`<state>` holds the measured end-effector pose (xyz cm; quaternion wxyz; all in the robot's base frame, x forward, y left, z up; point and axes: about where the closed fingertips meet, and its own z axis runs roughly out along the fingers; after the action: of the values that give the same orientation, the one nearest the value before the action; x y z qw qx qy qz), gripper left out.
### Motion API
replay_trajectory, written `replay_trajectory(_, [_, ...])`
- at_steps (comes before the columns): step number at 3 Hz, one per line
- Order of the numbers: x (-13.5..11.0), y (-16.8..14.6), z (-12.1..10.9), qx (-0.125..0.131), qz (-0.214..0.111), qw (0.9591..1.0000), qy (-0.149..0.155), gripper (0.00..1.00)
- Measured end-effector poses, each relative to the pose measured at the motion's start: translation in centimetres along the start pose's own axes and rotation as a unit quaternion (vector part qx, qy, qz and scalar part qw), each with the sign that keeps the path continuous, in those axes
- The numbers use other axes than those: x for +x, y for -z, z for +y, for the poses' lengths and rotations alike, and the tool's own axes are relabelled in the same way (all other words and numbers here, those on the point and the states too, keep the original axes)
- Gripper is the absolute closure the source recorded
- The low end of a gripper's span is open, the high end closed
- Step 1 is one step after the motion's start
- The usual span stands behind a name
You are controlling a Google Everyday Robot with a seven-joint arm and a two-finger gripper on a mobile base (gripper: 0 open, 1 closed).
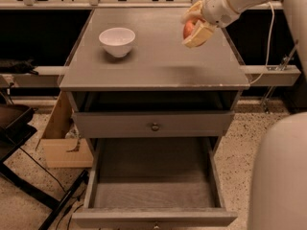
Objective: Pick apple from middle drawer and place on counter
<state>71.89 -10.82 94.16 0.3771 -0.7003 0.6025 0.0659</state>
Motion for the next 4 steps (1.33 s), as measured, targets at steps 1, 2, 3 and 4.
replay_trajectory(1, [2.8, -1.6, -3.9, 0.042, -0.018, 0.9988, -0.017, 1.0])
replay_trajectory(2, [5.1, -3.4, -6.3, 0.069, -0.038, 0.9961, -0.038, 1.0])
replay_trajectory(3, [6.1, -6.4, -7.3, 0.072, -0.057, 0.9937, -0.064, 1.0])
replay_trajectory(4, [6.3, -8.5, -6.8, 0.057, -0.06, 0.9935, -0.078, 1.0])
